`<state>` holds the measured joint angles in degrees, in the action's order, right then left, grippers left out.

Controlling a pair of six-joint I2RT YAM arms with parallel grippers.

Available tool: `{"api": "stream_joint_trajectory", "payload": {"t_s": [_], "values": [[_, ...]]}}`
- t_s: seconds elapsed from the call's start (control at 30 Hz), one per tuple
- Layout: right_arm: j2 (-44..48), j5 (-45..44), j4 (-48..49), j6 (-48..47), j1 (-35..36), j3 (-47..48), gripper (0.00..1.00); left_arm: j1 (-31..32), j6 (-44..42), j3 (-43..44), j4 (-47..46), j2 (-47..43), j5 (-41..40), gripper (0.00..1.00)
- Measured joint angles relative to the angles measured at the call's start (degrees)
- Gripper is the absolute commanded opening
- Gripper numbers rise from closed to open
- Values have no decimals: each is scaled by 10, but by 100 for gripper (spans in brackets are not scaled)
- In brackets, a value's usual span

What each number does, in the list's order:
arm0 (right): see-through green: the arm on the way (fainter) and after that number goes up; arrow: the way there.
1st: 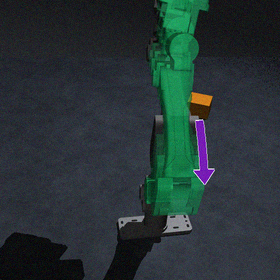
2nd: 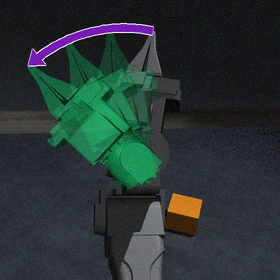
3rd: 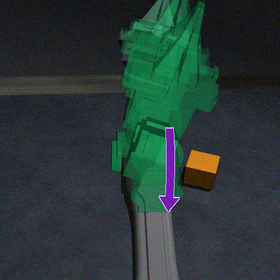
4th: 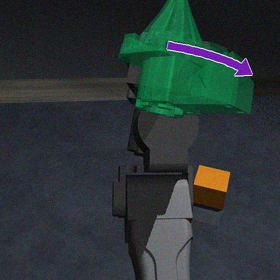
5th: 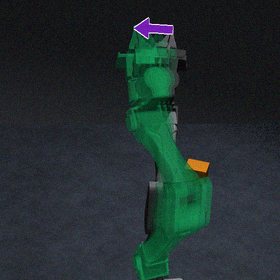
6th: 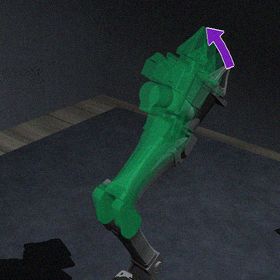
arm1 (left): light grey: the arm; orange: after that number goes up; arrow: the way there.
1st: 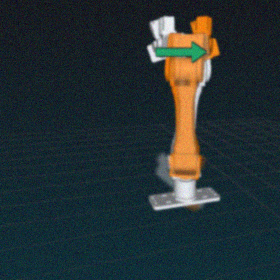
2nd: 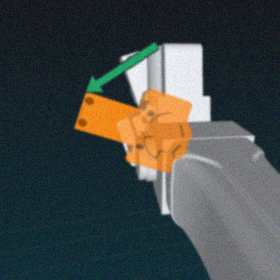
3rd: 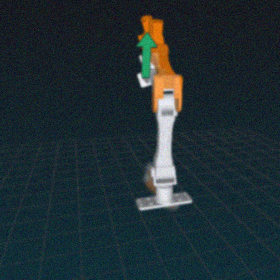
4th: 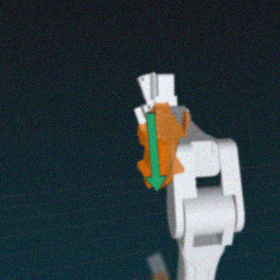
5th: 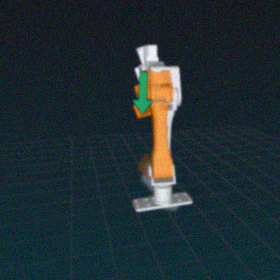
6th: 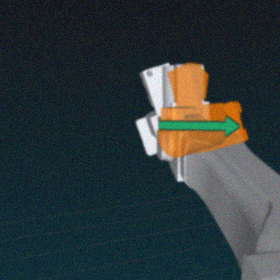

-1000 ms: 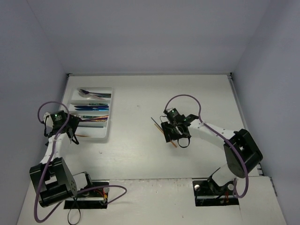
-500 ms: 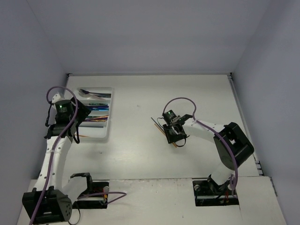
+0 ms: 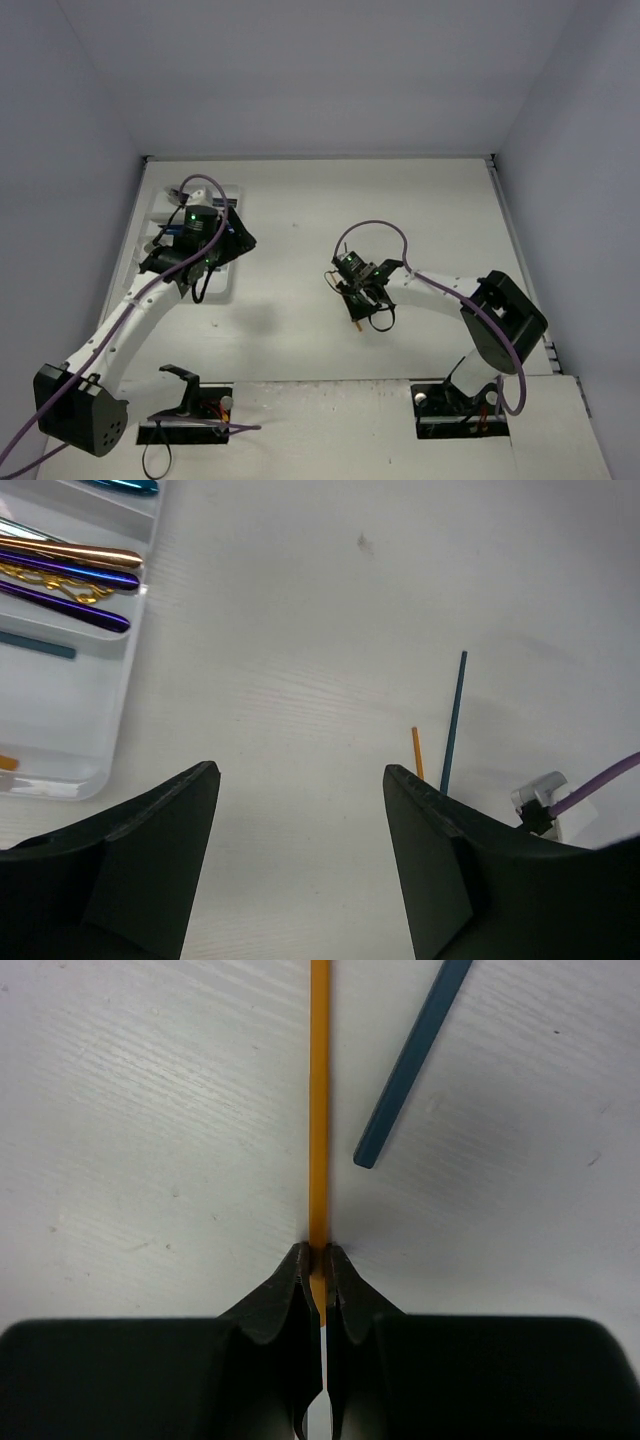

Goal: Sort the eating utensils into containers

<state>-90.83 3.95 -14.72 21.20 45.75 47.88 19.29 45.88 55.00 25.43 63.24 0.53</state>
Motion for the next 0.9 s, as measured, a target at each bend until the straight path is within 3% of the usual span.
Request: {"api": "stream_joint_trajectory", "payload": {"t_s": [0.27,0.5,0.8,0.9], "values": [[10,8,-19,-3,5,10,0,86,15,17,-43,64,14,64],[96,16,-23,-16,8,103,0,165,44,19,-137,143,50,62],[120,34,-28,-29,8,126,0,200,54,84,-187,219,64,57],[120,36,-30,-32,8,126,0,203,55,95,-200,229,67,51]]}}
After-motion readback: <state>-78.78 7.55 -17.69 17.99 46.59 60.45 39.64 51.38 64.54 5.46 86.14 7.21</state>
